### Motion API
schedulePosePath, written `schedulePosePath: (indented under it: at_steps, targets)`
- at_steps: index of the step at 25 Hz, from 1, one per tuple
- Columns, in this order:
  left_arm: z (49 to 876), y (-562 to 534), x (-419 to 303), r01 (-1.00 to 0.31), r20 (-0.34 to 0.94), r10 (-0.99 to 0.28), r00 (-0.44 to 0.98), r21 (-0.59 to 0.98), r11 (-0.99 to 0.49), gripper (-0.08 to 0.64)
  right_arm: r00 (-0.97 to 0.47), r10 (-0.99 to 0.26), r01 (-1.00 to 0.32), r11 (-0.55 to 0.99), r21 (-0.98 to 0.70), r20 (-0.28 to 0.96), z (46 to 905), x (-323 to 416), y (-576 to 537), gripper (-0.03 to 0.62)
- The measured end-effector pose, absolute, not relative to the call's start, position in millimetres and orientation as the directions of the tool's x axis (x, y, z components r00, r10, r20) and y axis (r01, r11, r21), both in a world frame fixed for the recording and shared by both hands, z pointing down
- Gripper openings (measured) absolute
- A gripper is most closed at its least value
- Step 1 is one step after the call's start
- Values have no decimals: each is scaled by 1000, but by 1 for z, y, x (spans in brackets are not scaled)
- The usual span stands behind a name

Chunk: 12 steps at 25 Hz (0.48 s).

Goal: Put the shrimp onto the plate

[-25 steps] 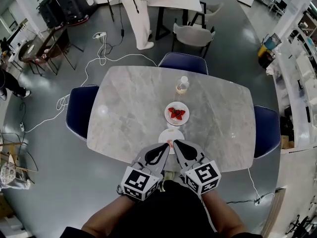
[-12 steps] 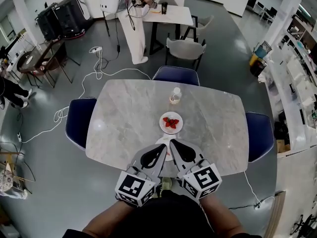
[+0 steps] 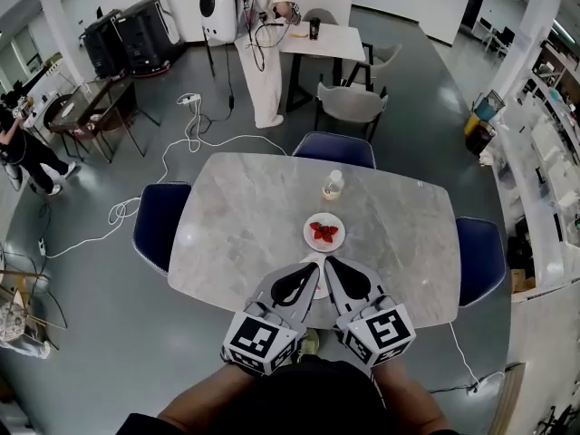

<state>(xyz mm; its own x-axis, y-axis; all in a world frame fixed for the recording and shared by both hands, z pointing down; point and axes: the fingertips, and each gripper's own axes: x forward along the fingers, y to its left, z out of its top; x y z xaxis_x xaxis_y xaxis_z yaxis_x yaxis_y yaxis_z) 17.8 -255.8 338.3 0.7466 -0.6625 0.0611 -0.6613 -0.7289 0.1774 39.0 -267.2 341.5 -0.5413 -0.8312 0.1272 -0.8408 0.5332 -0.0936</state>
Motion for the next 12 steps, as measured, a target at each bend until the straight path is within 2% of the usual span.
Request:
schedulePosePath:
  at_steps: [12]
  targets:
    - [340,-258,20,-665,59,-667,743,176,-726,8,-533,-835,-846,525,-96,135,344,44,-267,0]
